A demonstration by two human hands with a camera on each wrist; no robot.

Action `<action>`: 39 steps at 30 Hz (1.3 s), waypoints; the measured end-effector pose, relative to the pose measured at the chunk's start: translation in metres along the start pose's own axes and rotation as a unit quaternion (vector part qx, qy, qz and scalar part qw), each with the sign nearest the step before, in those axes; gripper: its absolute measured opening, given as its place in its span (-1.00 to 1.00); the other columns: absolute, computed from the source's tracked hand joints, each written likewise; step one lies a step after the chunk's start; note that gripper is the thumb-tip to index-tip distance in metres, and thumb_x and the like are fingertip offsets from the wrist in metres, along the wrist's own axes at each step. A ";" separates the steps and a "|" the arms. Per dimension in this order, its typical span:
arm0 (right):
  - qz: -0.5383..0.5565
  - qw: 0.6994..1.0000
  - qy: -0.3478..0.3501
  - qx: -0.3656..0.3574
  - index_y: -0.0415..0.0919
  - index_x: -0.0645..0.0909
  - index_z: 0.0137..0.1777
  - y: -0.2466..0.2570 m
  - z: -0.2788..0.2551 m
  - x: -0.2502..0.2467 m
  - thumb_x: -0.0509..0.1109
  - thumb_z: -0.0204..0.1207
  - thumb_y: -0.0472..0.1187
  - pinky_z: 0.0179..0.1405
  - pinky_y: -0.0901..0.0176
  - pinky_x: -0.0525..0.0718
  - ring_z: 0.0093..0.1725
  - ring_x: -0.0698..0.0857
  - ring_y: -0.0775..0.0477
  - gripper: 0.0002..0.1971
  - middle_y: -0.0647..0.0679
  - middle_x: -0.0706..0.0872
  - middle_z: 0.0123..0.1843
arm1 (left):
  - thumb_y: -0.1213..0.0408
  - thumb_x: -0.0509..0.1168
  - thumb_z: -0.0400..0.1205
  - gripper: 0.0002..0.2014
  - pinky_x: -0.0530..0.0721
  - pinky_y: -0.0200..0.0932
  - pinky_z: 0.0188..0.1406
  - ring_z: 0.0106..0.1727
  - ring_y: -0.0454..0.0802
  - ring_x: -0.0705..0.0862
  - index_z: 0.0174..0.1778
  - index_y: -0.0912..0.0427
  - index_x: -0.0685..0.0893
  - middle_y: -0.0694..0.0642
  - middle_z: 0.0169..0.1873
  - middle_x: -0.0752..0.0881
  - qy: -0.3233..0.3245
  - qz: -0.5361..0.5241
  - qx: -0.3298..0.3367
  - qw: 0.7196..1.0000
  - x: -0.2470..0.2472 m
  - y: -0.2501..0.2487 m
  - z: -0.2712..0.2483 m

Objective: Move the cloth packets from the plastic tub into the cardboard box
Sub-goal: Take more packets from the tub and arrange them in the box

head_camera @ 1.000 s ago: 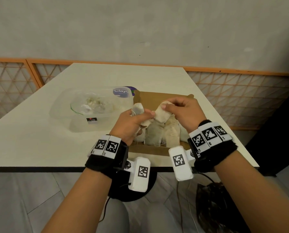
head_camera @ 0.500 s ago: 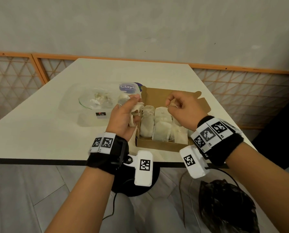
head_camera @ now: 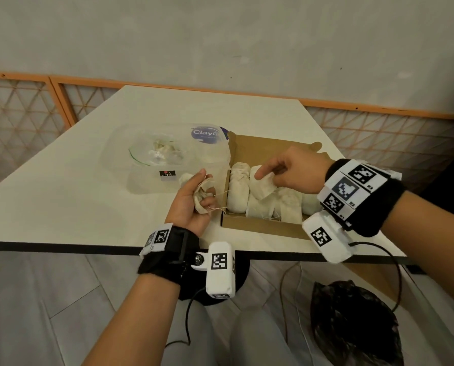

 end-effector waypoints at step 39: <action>-0.011 0.997 0.029 -0.071 -0.03 0.53 0.15 0.048 0.033 0.045 0.56 0.32 -0.02 -0.30 0.28 0.45 -0.23 0.50 0.13 -0.58 0.01 0.52 -0.07 | 0.01 0.11 0.71 -0.63 0.63 -0.32 -0.52 -0.44 -0.03 0.71 -0.04 0.25 0.65 0.19 -0.22 0.71 0.031 -0.034 -0.070 0.996 -0.008 0.001 0.000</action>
Point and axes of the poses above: each hand's wrist, its own z-axis towards the middle knuckle, its own x-axis out of the palm, y = z × x, the point moved 1 cm from there along z, towards the middle knuckle
